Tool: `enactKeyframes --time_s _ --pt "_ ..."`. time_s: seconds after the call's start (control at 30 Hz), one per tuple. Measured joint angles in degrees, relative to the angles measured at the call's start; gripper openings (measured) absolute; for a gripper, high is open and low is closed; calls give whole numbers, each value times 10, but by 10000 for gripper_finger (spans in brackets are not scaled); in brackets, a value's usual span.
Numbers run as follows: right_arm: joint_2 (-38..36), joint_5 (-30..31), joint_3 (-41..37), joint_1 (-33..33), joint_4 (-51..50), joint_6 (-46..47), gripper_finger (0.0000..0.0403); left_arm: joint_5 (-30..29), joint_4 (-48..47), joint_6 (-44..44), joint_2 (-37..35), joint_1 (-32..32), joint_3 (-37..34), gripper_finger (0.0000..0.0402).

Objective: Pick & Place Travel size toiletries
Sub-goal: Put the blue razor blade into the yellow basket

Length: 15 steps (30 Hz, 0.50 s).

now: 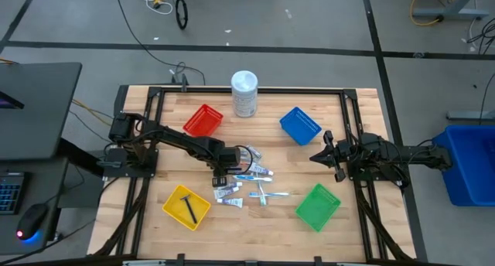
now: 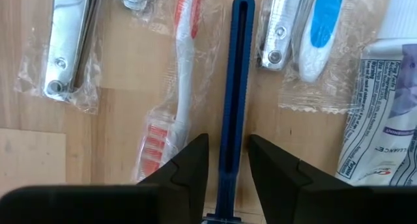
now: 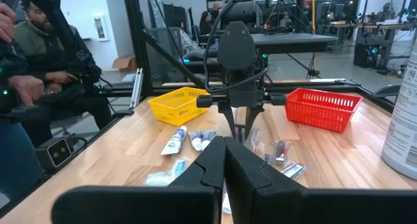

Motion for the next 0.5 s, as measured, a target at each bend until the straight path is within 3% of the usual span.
enactKeyframes --time_s 0.3,0.5 --pt "0 0 0 0 0 0 13 1 -2 -1 0 0 0 53" --pt "0 0 0 0 0 0 14 7 -1 -8 0 0 0 44"
